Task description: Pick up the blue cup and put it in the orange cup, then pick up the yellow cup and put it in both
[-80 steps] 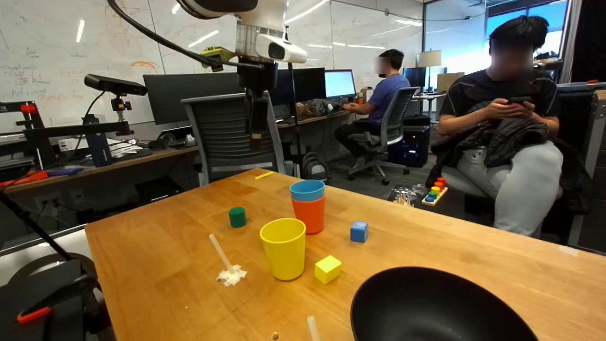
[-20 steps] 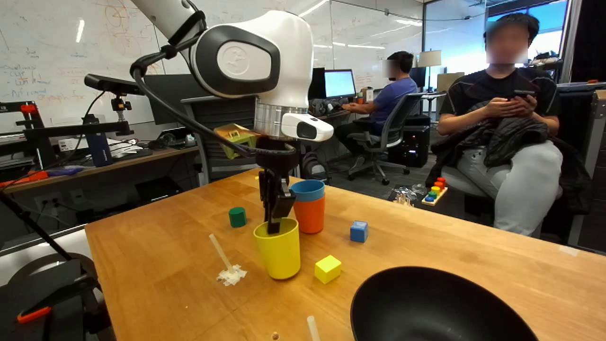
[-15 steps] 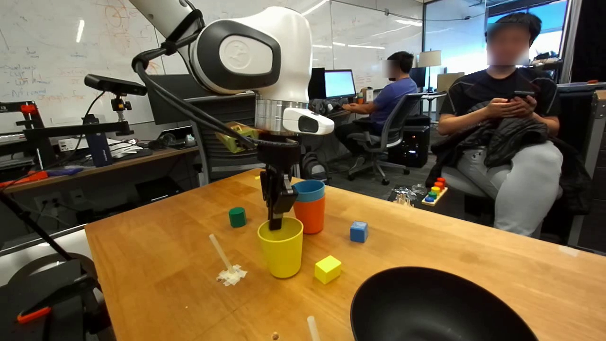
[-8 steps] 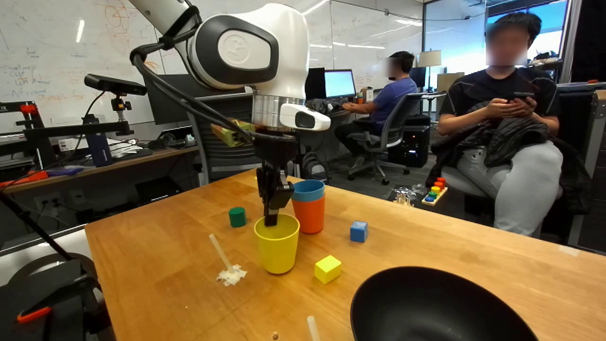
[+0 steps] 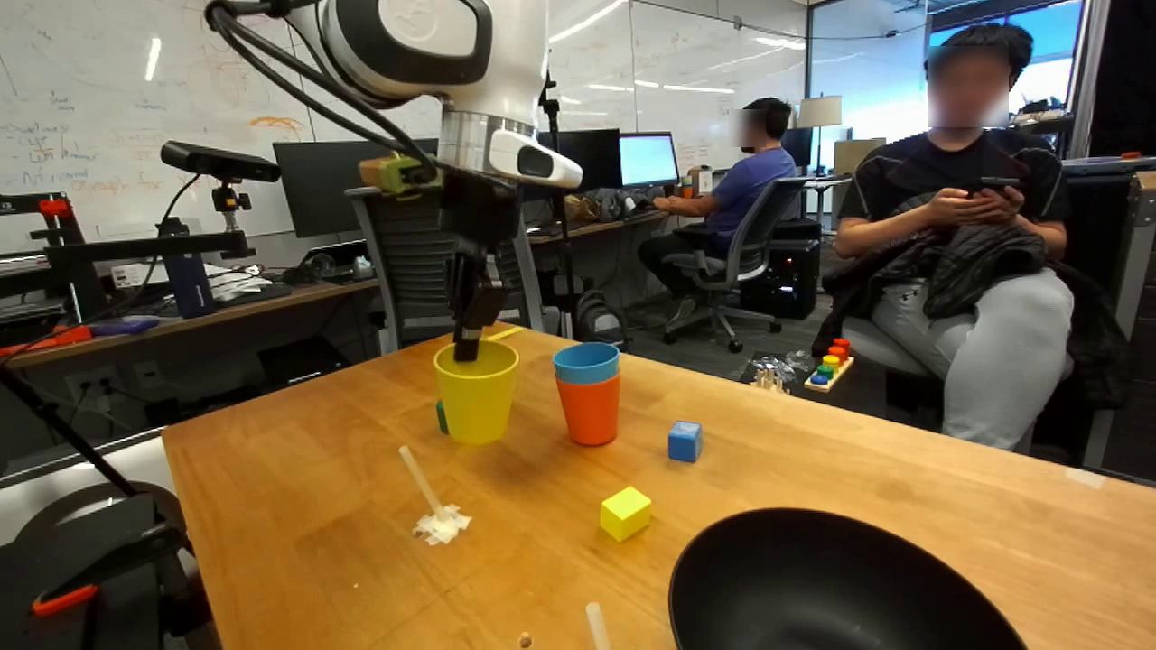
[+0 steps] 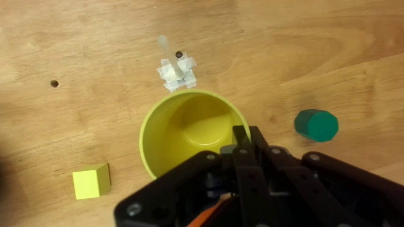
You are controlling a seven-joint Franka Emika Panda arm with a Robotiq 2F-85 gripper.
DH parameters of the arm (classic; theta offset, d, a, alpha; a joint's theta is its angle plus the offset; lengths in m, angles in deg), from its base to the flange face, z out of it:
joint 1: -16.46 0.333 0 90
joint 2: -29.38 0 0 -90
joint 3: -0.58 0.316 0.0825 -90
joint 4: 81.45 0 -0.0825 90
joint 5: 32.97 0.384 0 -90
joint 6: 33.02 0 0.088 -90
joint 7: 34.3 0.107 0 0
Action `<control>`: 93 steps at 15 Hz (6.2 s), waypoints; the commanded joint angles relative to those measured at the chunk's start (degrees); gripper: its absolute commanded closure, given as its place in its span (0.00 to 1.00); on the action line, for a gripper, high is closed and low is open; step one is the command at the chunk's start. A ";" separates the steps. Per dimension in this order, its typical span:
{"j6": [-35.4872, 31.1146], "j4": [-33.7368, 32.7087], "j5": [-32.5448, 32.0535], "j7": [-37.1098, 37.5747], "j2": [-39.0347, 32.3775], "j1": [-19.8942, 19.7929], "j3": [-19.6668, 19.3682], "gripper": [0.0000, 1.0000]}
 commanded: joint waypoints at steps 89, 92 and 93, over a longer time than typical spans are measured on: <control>5.37 0.09 3.68 -4.94 12.12 4.85 4.47 0.00; 4.97 -3.68 4.45 -2.67 7.78 4.86 4.10 0.00; 4.91 -3.73 4.45 -2.67 7.50 4.84 4.08 0.00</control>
